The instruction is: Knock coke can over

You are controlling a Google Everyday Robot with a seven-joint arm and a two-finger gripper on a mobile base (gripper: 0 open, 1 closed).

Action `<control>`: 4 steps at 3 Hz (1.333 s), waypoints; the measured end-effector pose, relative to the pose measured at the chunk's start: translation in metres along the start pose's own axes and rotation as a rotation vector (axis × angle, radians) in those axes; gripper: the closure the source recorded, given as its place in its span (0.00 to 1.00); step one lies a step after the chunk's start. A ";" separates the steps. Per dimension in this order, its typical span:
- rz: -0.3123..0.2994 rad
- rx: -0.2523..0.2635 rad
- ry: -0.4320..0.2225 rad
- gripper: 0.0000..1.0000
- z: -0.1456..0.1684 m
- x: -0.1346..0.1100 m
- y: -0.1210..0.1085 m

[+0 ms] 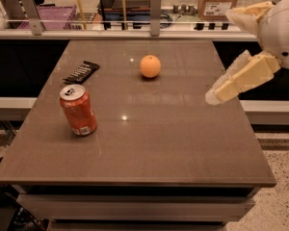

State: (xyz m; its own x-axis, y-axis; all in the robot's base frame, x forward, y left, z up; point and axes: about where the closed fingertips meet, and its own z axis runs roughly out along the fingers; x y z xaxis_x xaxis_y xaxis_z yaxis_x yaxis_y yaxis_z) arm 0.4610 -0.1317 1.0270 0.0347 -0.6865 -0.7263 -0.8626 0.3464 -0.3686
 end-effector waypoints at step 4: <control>0.007 -0.031 -0.245 0.00 0.083 -0.017 0.004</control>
Offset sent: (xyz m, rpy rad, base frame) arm 0.0454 0.0425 -0.0268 0.1534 -0.0942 0.1037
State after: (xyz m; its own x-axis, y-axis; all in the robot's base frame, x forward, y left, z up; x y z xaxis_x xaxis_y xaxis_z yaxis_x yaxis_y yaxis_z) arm 0.4991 -0.0654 0.9898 0.1469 -0.5077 -0.8489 -0.8784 0.3276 -0.3480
